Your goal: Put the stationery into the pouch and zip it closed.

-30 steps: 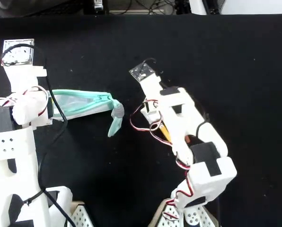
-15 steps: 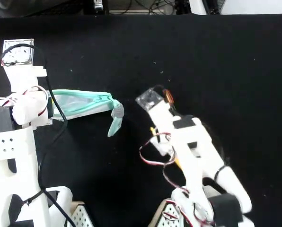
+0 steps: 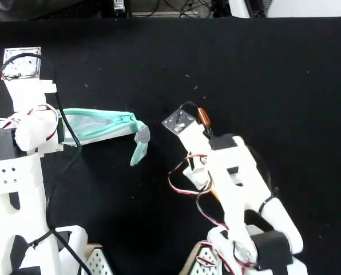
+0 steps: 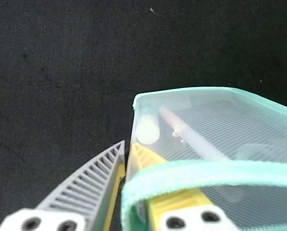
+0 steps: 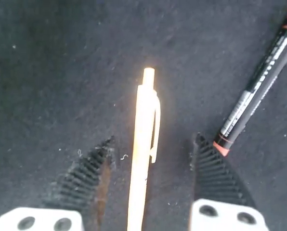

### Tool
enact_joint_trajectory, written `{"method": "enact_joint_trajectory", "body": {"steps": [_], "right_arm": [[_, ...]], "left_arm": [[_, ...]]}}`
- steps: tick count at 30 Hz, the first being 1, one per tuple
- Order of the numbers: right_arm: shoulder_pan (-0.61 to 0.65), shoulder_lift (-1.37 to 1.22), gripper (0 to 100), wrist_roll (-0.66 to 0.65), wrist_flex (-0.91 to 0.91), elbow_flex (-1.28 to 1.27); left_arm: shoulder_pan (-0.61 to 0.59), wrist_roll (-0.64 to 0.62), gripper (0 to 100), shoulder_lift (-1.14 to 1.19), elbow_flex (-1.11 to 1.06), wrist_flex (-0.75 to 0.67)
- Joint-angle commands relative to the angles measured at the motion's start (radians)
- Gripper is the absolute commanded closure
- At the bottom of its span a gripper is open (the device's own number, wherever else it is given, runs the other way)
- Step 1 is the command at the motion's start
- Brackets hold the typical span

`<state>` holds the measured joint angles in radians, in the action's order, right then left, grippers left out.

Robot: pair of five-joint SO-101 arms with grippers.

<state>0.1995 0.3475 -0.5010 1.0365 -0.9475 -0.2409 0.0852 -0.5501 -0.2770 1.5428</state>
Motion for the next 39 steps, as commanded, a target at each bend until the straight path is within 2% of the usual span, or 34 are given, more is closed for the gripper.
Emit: {"method": "enact_joint_trajectory", "body": {"steps": [1, 7, 10, 12, 16, 20, 26, 30, 34, 39], "right_arm": [[0.044, -0.033, 76.3, -0.003, -0.04, 0.045], [0.057, -0.157, 80.6, -0.002, -0.157, 0.051], [0.057, -0.205, 88.5, -0.002, -0.184, 0.051], [0.055, -0.214, 98.1, -0.002, -0.186, 0.054], [0.052, -0.154, 98.7, -0.002, -0.178, 0.048], [0.034, 0.024, 98.6, -0.002, -0.107, 0.039], [0.032, 0.464, 98.6, 0.0, 0.118, 0.061], [0.04, 0.786, 98.6, 0.091, 0.206, 0.153], [0.049, 1.021, 98.6, 0.184, 0.207, 0.288], [0.282, 1.084, 98.6, 0.229, 0.081, 0.323]], "left_arm": [[-0.022, 0.014, 97, 0.02, -0.061, -0.021], [-0.022, 0.014, 97, 0.02, -0.061, -0.021], [-0.022, 0.014, 97, 0.02, -0.061, -0.021], [-0.022, 0.014, 97, 0.02, -0.061, -0.021], [-0.022, 0.014, 97, 0.02, -0.061, -0.021], [-0.022, 0.014, 97, 0.02, -0.061, -0.021], [-0.022, 0.014, 97, 0.02, -0.061, -0.021], [-0.022, 0.014, 97, 0.02, -0.061, -0.021], [-0.022, 0.014, 97, 0.02, -0.061, -0.021], [-0.022, 0.014, 97, 0.02, -0.061, -0.021]]}}
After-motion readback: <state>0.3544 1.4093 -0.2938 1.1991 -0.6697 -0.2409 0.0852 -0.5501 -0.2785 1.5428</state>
